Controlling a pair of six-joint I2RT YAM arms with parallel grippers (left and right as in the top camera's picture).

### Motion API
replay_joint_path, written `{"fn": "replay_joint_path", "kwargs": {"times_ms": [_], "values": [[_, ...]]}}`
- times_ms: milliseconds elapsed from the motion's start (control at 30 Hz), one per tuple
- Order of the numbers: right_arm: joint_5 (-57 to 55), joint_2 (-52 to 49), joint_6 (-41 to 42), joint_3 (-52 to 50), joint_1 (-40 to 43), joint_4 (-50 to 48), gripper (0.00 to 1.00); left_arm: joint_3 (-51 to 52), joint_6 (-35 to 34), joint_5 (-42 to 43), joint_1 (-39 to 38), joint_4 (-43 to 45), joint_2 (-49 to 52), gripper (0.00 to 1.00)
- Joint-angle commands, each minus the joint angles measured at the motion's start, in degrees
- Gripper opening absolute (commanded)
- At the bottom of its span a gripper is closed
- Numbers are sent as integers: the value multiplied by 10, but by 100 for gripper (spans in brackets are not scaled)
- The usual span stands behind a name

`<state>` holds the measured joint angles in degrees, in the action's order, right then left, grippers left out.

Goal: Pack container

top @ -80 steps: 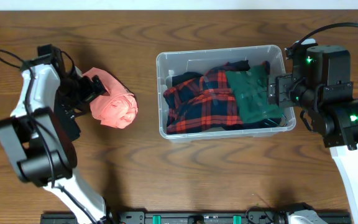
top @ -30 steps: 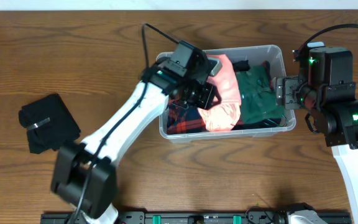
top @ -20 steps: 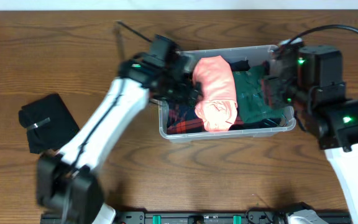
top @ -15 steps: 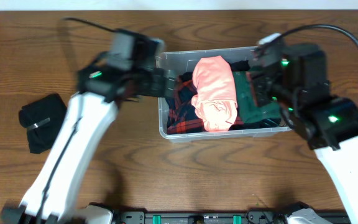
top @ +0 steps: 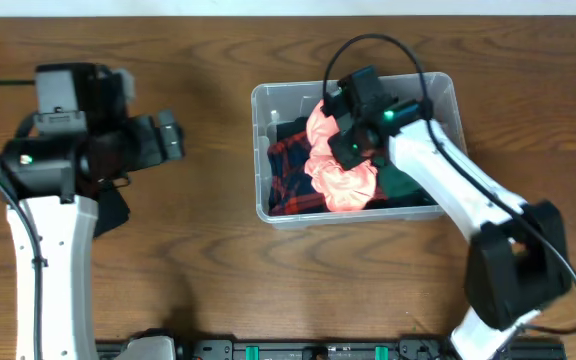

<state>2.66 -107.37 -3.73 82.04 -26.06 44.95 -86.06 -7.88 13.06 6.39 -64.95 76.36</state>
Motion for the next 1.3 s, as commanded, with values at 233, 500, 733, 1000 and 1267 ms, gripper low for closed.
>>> {"fn": "replay_joint_path", "kwargs": {"times_ms": [233, 500, 733, 1000, 1267], "values": [[3, 5, 15, 0, -5, 30, 55, -3, -14, -8, 157, -28, 1, 98], [-3, 219, -6, 7, 5, 24, 85, 8, -71, -95, 304, -1, 68, 98], [-80, 317, 12, 7, 17, 84, 84, 8, -73, -101, 354, 47, 204, 98], [-117, 348, 30, 7, 48, 153, 83, 8, -73, -101, 379, 81, 357, 98], [-117, 347, 39, 7, 58, 153, 81, 8, -30, 23, 372, 81, 454, 97]]}}
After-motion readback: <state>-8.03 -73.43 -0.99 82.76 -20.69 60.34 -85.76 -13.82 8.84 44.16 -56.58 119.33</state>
